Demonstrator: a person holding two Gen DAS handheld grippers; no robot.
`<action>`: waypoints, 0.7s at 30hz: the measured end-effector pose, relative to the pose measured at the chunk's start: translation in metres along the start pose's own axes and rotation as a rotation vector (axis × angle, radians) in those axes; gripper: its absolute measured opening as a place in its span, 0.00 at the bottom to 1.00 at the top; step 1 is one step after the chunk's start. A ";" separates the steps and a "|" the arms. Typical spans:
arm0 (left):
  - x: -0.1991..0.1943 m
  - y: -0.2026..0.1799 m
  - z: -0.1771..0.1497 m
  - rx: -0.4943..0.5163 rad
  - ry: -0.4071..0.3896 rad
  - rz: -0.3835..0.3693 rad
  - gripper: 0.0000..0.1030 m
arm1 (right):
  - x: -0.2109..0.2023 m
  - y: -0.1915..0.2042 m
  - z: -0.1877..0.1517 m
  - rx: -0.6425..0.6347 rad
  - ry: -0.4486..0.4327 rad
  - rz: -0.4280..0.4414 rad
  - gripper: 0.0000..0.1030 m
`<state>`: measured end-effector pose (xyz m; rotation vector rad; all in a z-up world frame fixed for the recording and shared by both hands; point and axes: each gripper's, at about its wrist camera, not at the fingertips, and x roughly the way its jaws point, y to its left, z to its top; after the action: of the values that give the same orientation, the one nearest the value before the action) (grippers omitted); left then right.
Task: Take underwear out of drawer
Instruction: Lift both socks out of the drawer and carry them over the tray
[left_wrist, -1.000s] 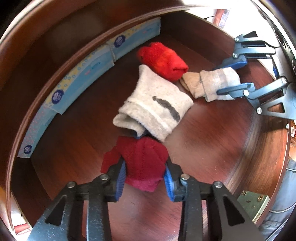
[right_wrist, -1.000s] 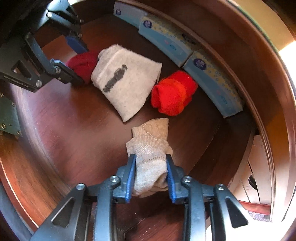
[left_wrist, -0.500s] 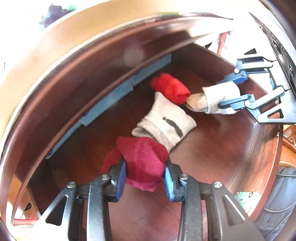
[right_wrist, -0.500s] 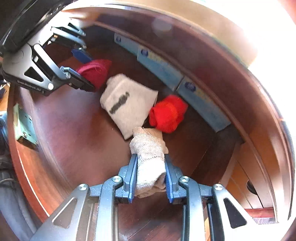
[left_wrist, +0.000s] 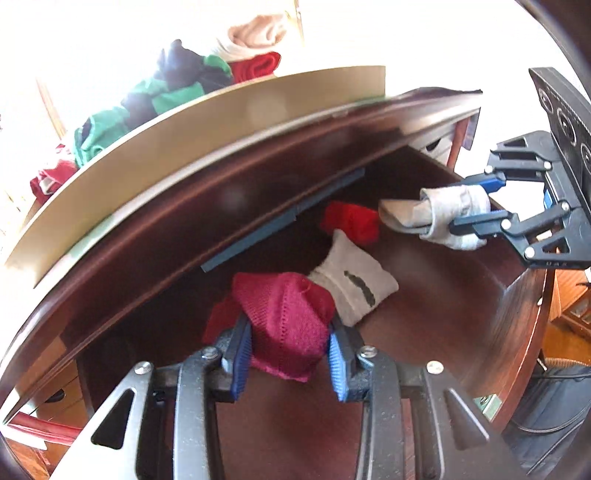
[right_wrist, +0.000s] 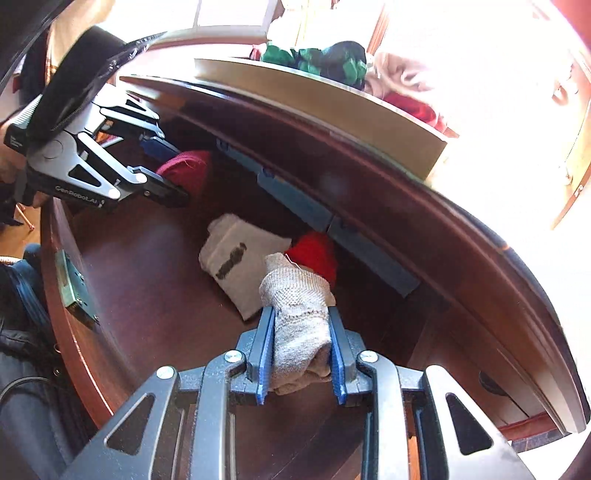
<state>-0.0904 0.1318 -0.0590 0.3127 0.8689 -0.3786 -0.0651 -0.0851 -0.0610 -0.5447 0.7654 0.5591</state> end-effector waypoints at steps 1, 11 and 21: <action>-0.001 0.001 0.000 -0.010 -0.007 0.001 0.33 | -0.003 0.001 0.002 -0.003 -0.014 -0.001 0.28; -0.028 0.016 -0.006 -0.073 -0.094 0.002 0.33 | -0.036 0.006 -0.008 -0.012 -0.122 -0.005 0.28; -0.050 0.035 -0.018 -0.131 -0.185 0.014 0.33 | -0.020 0.001 -0.002 0.004 -0.203 -0.013 0.28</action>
<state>-0.1166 0.1805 -0.0268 0.1601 0.7060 -0.3305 -0.0786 -0.0904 -0.0474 -0.4808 0.5701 0.5912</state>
